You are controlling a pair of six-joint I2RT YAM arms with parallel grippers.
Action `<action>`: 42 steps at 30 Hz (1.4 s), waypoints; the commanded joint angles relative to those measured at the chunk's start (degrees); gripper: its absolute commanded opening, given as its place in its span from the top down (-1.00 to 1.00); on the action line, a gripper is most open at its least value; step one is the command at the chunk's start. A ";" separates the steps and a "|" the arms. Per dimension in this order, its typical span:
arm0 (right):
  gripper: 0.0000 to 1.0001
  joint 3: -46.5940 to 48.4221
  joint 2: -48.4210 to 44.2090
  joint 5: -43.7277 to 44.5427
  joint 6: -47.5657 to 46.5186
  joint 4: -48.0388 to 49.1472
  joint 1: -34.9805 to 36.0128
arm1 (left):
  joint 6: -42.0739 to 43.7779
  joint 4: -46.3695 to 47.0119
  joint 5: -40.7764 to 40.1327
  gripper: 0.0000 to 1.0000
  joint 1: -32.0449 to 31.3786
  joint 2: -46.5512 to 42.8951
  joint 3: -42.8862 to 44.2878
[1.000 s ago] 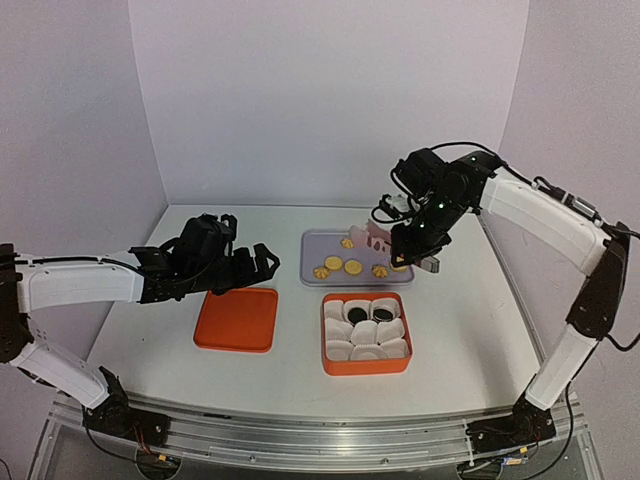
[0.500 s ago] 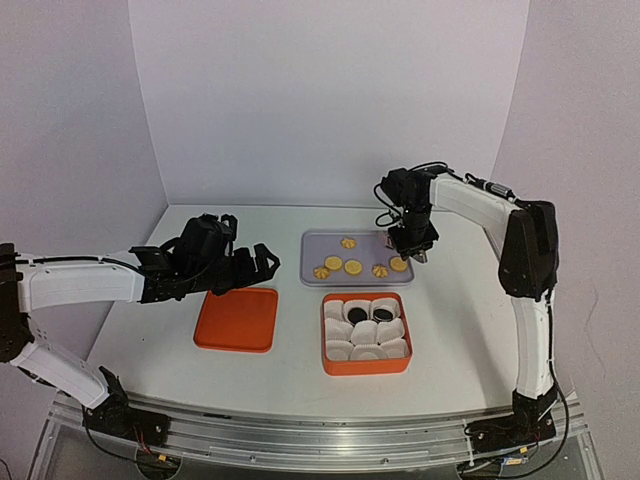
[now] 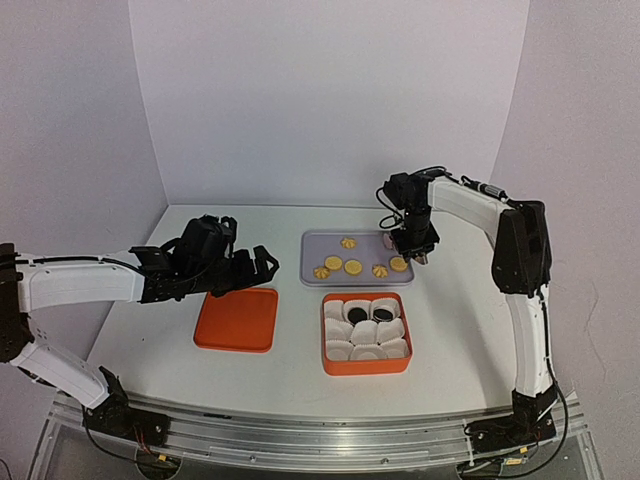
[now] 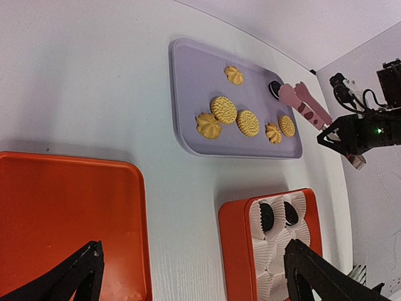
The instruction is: Pack the cookies
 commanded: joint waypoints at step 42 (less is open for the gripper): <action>0.49 8.27 7.98 -10.56 6.63 -0.67 -3.79 | -0.70 0.90 -0.29 -0.99 -0.06 -0.30 2.38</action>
